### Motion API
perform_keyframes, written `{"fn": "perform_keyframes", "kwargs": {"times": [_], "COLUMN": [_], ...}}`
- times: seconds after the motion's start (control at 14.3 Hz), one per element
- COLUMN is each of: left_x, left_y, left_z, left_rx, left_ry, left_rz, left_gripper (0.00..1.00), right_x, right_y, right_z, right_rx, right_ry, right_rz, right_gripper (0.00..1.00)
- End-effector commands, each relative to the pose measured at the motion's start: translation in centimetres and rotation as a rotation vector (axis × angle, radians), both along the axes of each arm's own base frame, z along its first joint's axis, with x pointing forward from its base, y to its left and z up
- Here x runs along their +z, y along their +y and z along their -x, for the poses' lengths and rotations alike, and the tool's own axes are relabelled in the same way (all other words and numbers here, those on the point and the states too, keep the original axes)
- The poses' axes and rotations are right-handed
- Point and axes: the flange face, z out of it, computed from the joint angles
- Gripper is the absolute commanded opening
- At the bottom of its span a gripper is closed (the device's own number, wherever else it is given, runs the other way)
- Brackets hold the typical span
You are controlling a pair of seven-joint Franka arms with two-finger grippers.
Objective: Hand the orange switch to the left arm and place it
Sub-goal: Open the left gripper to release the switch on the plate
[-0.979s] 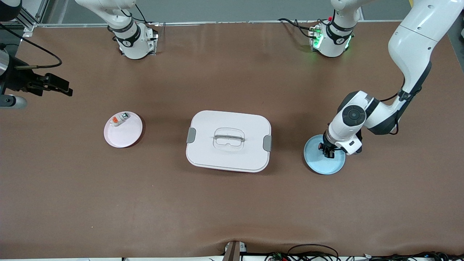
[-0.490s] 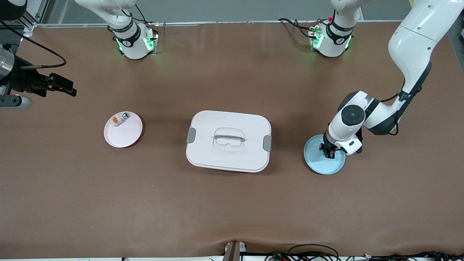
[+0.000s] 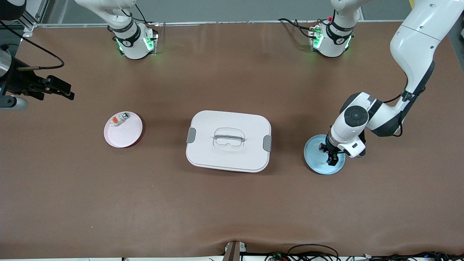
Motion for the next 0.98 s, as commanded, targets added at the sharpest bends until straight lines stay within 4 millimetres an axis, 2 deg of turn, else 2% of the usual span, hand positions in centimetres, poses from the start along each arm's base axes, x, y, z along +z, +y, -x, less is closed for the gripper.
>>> {"fn": "perform_keyframes", "kwargs": {"times": [0.0, 0.49, 0.7, 0.91], "left_x": [1.3, 1.8, 2.4, 2.9], "left_y": [0.1, 0.3, 1.1, 1.1], "left_z": [-0.8, -1.6, -2.4, -2.1], "left_rx": [0.024, 0.036, 0.06, 0.04], "left_ry": [-0.029, -0.032, -0.038, -0.02], "left_rz": [-0.012, -0.02, -0.01, 0.003], "left_gripper": [1.0, 1.0, 1.0, 1.0], "right_x": [1.5, 2.4, 2.5, 3.2], "right_y": [-0.4, -0.7, -0.9, -1.1], "right_z": [0.6, 0.5, 0.5, 0.7], "right_rx": [-0.013, 0.019, 0.044, 0.032], "right_ry": [-0.024, -0.05, -0.055, -0.063], "right_rz": [0.006, 0.065, 0.073, 0.06], "right_gripper": [1.0, 1.0, 1.0, 1.0]}}
